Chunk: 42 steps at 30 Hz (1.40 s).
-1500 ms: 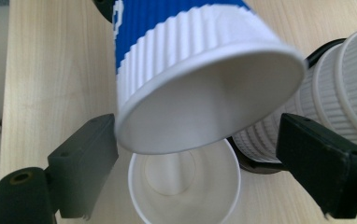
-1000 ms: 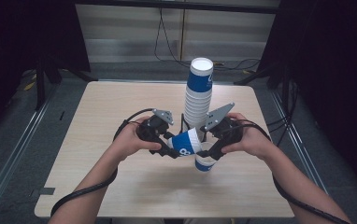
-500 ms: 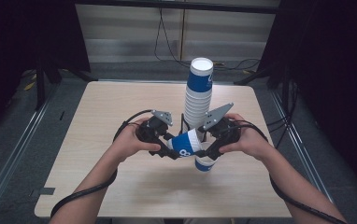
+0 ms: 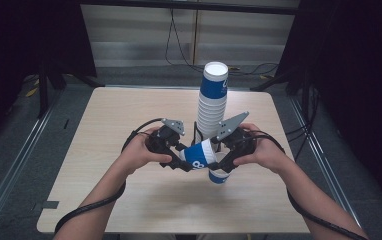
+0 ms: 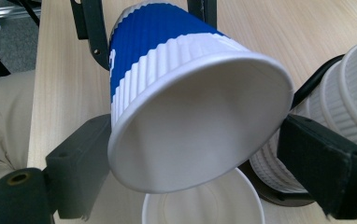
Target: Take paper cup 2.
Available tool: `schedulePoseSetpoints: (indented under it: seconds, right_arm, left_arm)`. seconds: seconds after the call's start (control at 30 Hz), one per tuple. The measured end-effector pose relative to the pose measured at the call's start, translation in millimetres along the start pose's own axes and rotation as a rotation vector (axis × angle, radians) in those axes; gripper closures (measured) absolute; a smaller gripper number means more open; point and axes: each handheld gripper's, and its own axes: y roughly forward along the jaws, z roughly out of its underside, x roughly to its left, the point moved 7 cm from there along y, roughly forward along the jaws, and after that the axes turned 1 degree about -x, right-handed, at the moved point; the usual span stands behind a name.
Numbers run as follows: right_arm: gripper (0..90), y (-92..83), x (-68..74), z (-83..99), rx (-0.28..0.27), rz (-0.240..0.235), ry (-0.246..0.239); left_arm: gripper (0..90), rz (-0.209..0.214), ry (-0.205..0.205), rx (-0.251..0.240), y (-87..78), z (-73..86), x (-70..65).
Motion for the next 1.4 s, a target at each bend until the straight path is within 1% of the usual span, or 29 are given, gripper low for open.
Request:
schedulePoseSetpoints:
  seconds: [0.2,0.23,0.27,0.3,0.4,0.43,0.53,0.57,0.63,0.67,0.7,0.73,0.8,0.83,0.87,0.9,0.93,1.0,1.03,1.07,1.1,1.17,1.2,1.23,1.27,1.3,1.33,1.37,1.4]
  right_arm:
    - [11.6,1.1,-0.2,0.3,-0.015,-0.009,0.007]
    - [11.7,1.0,-0.5,0.1,-0.018,-0.007,0.003]
    - [12.1,0.8,-0.5,-0.4,-0.024,-0.007,0.007]
    - [12.2,0.8,-0.6,-0.6,-0.023,-0.008,0.007]
    - [12.5,1.1,-0.1,-1.6,-0.013,-0.004,-0.011]
    - [12.6,1.0,0.7,-1.6,-0.006,-0.009,-0.006]
    - [12.9,0.2,0.7,-5.6,-0.016,-0.014,0.005]
    - [13.1,0.2,0.6,-6.9,-0.015,-0.013,-0.004]
    - [13.3,0.0,1.0,-9.0,-0.013,-0.014,0.003]
    - [13.5,0.1,1.3,-10.2,-0.017,-0.016,-0.004]
    - [13.7,0.3,1.6,-10.9,-0.018,-0.016,0.004]
    - [13.9,0.5,1.7,-11.2,-0.016,-0.018,0.005]
    - [14.7,1.0,1.6,-11.7,-0.015,-0.017,-0.002]
    - [15.2,1.4,1.3,-11.3,-0.008,-0.015,0.008]
    - [15.6,2.4,0.2,-11.2,-0.007,-0.012,0.007]
    - [15.9,2.8,0.8,-10.8,-0.001,-0.011,0.018]
    - [16.2,3.6,1.4,-10.9,0.003,-0.016,0.019]
    - [16.4,5.9,1.2,-12.3,0.010,-0.011,0.003]
    - [16.5,6.6,0.9,-12.7,0.018,-0.006,0.007]
    - [16.6,7.3,-0.2,-13.7,0.016,-0.002,0.007]
    - [16.6,7.7,0.1,-13.9,0.020,-0.009,0.012]
    - [16.6,9.2,-0.4,-14.8,0.026,0.003,0.009]
    - [16.6,10.4,-0.2,-15.0,0.032,-0.001,0.001]
    - [16.6,11.5,-0.1,-14.9,0.040,0.009,0.001]
    - [16.5,12.6,-0.5,-14.8,0.047,0.012,-0.007]
    - [16.5,14.1,-0.2,-14.7,0.052,0.010,-0.011]
    - [16.4,15.0,-0.4,-14.7,0.058,0.020,-0.009]
    - [16.4,16.4,-0.5,-14.9,0.060,0.020,-0.012]
    - [16.3,17.8,-1.0,-15.0,0.066,0.028,-0.023]
  left_arm:
    - [28.8,-0.001,0.002,-0.003,-0.6,0.6,0.4]
    - [28.8,0.000,0.002,-0.002,-0.5,1.0,0.6]
    - [28.8,0.002,-0.006,-0.006,0.0,1.2,0.1]
    - [28.8,0.006,-0.001,-0.007,0.7,1.2,0.2]
    - [28.8,0.008,0.011,0.014,2.7,2.7,0.8]
    - [28.8,0.004,0.013,0.017,3.6,3.1,0.6]
    - [28.8,0.001,0.016,0.024,5.5,3.3,0.3]
    - [28.8,-0.004,0.019,0.033,7.3,3.7,0.2]
    - [28.8,-0.008,0.025,0.043,8.9,4.3,-0.1]
    - [28.8,-0.006,0.023,0.050,9.1,4.9,-0.2]
    - [28.8,-0.003,0.021,0.052,9.5,5.3,-0.3]
    - [28.8,-0.007,0.020,0.049,9.9,5.5,-0.3]
    - [28.9,-0.014,0.032,0.057,9.5,6.2,0.8]
    - [29.0,-0.024,0.030,0.056,9.2,6.7,1.6]
    - [29.0,-0.023,0.032,0.055,9.0,7.4,2.0]
    - [29.0,-0.020,0.029,0.057,9.4,8.3,1.5]
    - [29.0,-0.029,0.029,0.059,9.9,9.1,1.5]
    - [28.7,-0.044,0.042,0.078,9.2,10.5,2.7]
    - [28.5,-0.056,0.036,0.075,9.3,10.7,3.3]
    - [27.7,-0.059,0.039,0.081,9.0,11.2,4.0]
    - [25.6,-0.062,0.031,0.077,9.1,11.3,4.4]
    - [24.7,-0.077,0.030,0.080,9.1,12.4,5.7]
    - [23.6,-0.080,0.029,0.081,9.4,13.0,6.0]
    - [23.3,-0.089,0.027,0.090,9.1,14.2,6.6]
    - [22.9,-0.090,0.017,0.090,9.4,15.4,6.4]
    - [22.3,-0.101,0.017,0.097,8.7,16.9,7.3]
    - [21.7,-0.110,0.011,0.092,8.4,18.4,7.7]
    - [20.5,-0.107,0.005,0.097,7.5,20.6,7.8]
    - [19.7,-0.116,-0.003,0.093,7.0,22.8,8.2]
